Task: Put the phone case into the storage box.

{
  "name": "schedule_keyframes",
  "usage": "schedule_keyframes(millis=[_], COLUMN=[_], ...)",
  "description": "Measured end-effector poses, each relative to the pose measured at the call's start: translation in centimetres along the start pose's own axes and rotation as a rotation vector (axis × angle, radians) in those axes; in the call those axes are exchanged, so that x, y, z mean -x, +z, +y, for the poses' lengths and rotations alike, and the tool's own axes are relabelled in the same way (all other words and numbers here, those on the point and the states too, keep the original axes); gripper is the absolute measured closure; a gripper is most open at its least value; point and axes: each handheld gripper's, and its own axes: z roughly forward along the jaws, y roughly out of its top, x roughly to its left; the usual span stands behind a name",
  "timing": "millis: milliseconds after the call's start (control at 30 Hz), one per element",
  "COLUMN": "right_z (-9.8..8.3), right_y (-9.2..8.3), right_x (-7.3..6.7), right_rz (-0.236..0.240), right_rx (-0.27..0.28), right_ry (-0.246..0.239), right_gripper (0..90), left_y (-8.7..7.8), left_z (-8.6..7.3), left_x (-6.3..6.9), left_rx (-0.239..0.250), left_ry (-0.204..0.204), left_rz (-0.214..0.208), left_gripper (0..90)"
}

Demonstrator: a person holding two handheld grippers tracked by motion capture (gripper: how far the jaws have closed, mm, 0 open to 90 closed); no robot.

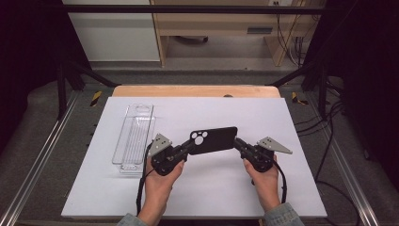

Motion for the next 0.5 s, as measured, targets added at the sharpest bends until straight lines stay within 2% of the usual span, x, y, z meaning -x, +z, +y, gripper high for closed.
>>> schedule_keyframes(millis=[267, 500], right_z=[0.0, 0.0], right_y=[0.2, 0.2], right_x=[-0.2, 0.0], right_rz=[0.035, 0.022], right_rx=[0.015, 0.011], right_ry=[0.005, 0.020], right_gripper=[71.7, 62.3], left_y=[-0.4, -0.8], left_z=[1.0, 1.6], left_x=[-0.8, -1.3], left_rx=[0.003, 0.005], left_ry=[0.032, 0.045], left_rz=[0.025, 0.040], left_gripper=[82.5, 82.5])
